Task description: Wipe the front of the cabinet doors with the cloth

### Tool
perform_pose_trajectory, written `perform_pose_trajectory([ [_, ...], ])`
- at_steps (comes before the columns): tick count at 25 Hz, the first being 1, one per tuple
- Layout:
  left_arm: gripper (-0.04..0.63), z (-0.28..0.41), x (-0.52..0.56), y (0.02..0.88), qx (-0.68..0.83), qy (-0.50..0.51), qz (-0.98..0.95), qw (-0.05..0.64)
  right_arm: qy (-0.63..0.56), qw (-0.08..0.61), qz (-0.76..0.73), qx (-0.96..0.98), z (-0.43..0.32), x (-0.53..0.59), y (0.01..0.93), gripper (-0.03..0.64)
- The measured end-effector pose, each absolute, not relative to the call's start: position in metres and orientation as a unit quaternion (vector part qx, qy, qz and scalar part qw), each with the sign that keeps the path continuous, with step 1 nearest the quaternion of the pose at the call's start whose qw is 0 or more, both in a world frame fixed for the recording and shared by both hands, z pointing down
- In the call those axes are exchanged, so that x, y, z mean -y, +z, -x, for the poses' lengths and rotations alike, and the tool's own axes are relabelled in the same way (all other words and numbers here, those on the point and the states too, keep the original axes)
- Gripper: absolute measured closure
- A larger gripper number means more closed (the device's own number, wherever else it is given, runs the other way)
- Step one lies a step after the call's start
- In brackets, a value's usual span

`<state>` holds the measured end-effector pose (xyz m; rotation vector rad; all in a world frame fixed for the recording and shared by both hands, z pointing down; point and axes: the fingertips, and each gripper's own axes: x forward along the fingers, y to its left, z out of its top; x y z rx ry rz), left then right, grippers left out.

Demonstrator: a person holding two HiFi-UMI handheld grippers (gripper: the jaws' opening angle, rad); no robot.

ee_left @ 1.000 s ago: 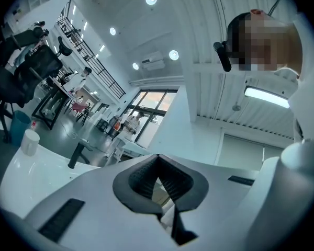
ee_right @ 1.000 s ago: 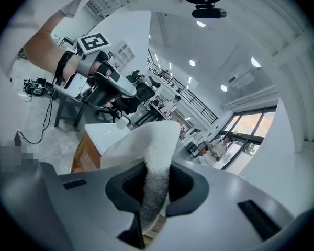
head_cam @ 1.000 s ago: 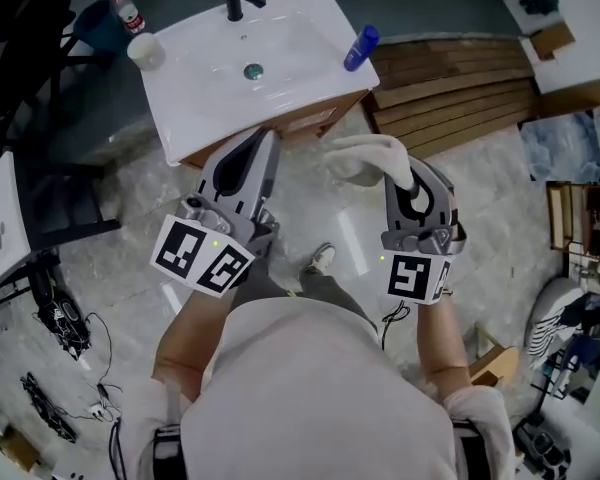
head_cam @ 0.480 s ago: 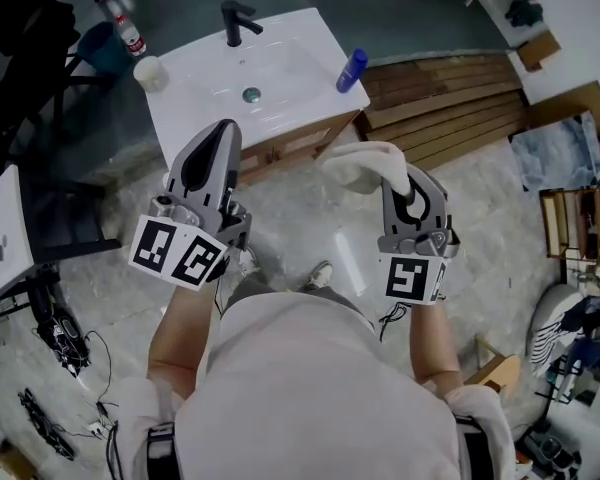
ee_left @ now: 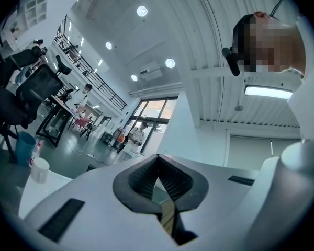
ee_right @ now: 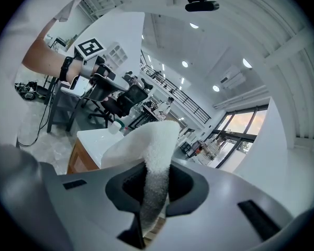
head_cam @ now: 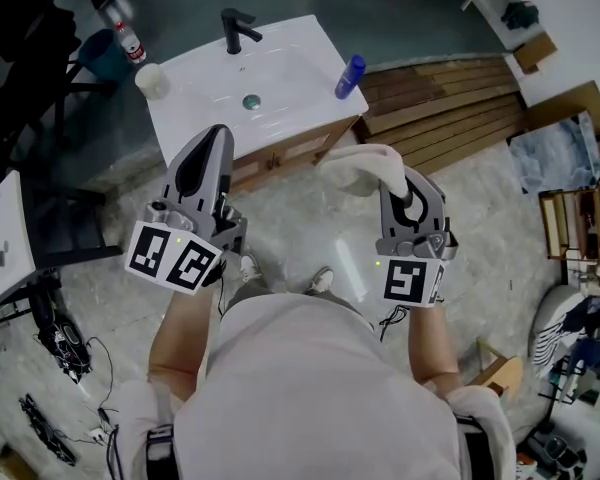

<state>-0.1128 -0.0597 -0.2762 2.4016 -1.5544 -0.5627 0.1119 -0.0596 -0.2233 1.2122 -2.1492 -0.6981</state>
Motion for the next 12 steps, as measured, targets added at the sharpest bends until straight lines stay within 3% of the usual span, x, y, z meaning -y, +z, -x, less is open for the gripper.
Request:
perform_pose_trajectory([
  [12,0.578,0.1135,0.058,-0.2732,0.527,-0.193,-0.82,0.116,-0.262,0.283,-0.452,0.805,-0.1047,0.0577,-0.2228,0.546],
])
